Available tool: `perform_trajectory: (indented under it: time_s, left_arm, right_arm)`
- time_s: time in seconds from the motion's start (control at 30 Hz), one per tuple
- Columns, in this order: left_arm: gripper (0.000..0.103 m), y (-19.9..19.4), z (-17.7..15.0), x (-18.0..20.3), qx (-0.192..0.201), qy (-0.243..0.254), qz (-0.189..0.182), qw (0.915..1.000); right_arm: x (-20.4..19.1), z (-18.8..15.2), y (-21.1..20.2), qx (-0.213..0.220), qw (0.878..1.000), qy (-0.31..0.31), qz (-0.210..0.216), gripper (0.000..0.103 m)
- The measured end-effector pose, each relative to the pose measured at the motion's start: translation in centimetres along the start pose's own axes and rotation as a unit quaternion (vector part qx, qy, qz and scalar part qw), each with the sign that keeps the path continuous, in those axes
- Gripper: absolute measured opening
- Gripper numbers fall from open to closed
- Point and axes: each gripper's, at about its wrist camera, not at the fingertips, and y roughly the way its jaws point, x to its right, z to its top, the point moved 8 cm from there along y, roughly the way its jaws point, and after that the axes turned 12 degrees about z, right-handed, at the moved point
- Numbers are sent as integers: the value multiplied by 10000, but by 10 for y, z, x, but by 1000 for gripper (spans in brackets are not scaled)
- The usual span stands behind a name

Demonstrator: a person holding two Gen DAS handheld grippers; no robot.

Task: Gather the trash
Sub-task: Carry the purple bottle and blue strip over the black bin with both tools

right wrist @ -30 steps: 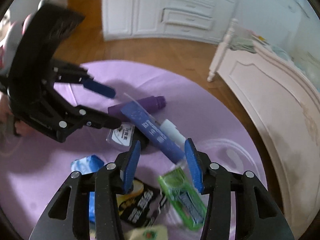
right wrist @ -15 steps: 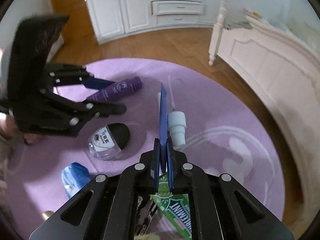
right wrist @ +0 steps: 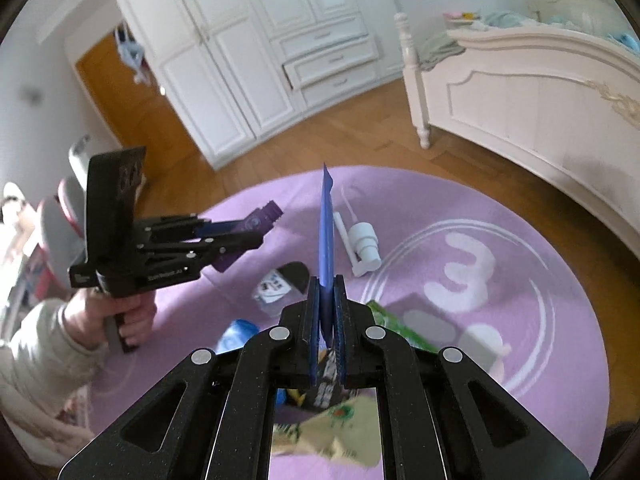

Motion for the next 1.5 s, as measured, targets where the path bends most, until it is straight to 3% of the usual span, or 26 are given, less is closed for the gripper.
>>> perform_trajectory:
  time_s: [0.13,0.3,0.73,1.1,1.5]
  left_arm:
    - [25,-26,8,20,216,-14,-204,9996]
    - [25,-50,12,72,370,164,-556,9976]
    - [25,-48,9,238,260,883,-1499,9844]
    - [25,-14,-15,354,-229,1340,-2104,9681]
    - [25,14,-50,427,-778,1709,-2386,9528]
  right_arm:
    - [-3,-12,-33,445,9986,261,80,7]
    - [6,-31,-79,952,9939,552,22,7]
    - [68,-98,-204,2021,9673,1461,-470,7]
    - [128,-170,-272,2486,9383,2170,-1033,8]
    - [188,-237,-290,2584,9083,2968,-1423,8]
